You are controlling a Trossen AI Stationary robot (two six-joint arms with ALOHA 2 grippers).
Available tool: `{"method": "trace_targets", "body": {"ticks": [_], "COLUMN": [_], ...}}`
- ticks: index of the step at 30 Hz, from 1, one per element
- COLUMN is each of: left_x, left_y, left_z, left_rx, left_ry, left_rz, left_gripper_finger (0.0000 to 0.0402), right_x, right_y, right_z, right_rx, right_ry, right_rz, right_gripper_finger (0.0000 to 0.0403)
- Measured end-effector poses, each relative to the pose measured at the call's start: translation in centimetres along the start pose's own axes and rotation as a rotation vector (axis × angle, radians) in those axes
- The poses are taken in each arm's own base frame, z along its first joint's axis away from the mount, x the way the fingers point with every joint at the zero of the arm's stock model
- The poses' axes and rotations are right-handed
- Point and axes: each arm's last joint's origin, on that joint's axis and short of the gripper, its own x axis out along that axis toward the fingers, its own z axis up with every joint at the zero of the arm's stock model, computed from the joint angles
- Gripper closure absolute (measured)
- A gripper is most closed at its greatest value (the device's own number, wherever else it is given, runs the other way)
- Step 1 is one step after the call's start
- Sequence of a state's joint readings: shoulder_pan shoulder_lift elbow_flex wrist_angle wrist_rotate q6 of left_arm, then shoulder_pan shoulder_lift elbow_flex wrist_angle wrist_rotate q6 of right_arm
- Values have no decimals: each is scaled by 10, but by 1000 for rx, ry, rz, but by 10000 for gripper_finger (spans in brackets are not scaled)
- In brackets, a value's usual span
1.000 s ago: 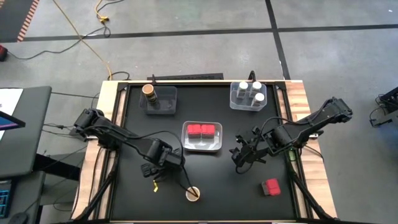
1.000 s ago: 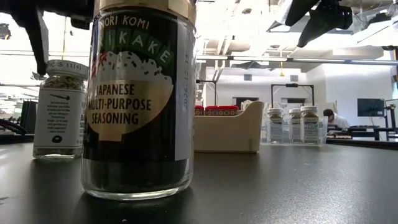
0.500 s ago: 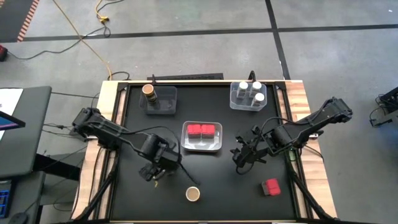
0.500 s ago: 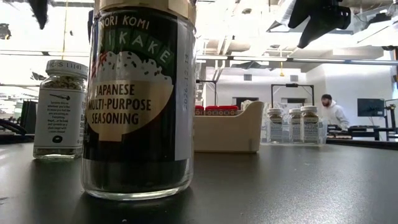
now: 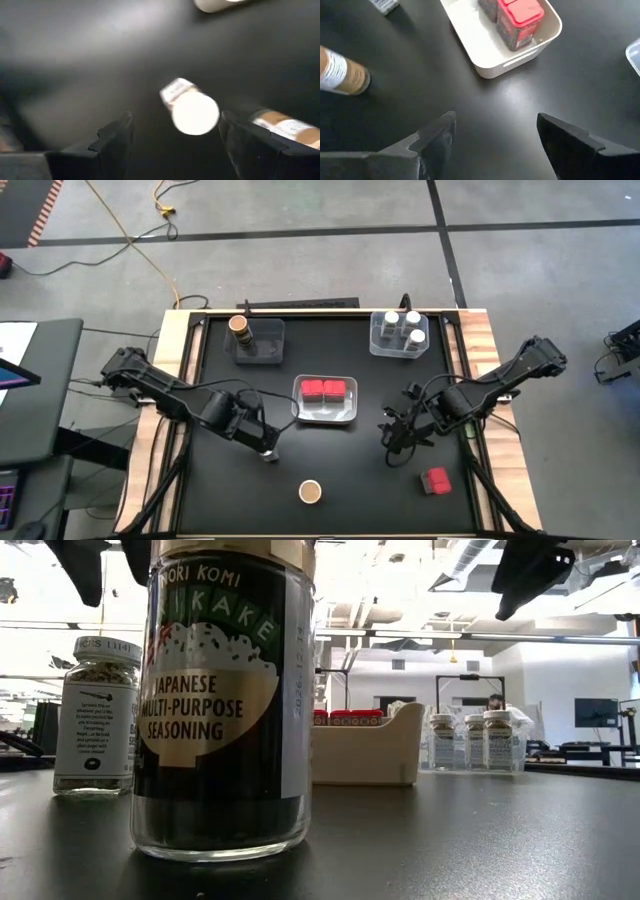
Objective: Sort spices by type
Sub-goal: Put the white seasoning bottle into the transparent bin
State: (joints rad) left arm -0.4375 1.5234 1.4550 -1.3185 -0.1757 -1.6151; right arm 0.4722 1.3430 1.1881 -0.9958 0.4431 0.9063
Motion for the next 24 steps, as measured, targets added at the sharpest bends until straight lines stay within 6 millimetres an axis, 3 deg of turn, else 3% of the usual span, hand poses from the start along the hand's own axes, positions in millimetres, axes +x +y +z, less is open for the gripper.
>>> {"method": "trace_targets", "body": {"ticks": [6,14,20,24], "left_x": [5,10,17,25], "left_y": [-5,-2,-10,-18], "left_z": [-3,-3,-10,-16], "left_rx": [-87,-187,-257,-331], "left_ry": [14,5,8,4], "left_rz": [-49,16,-4,-25], "left_gripper_finger": [123,123,123,123], "right_x": [-2,-12,-19,-26], "right_y": [0,-2,2,-10], "right_z": [-7,-27,-59,-80], "right_rx": [-33,21,-89,-109], "right_ry": [26,82,-36,-107], "right_rz": [-19,-103,-147,-127], "right_gripper_finger": [97,97,97,97]}}
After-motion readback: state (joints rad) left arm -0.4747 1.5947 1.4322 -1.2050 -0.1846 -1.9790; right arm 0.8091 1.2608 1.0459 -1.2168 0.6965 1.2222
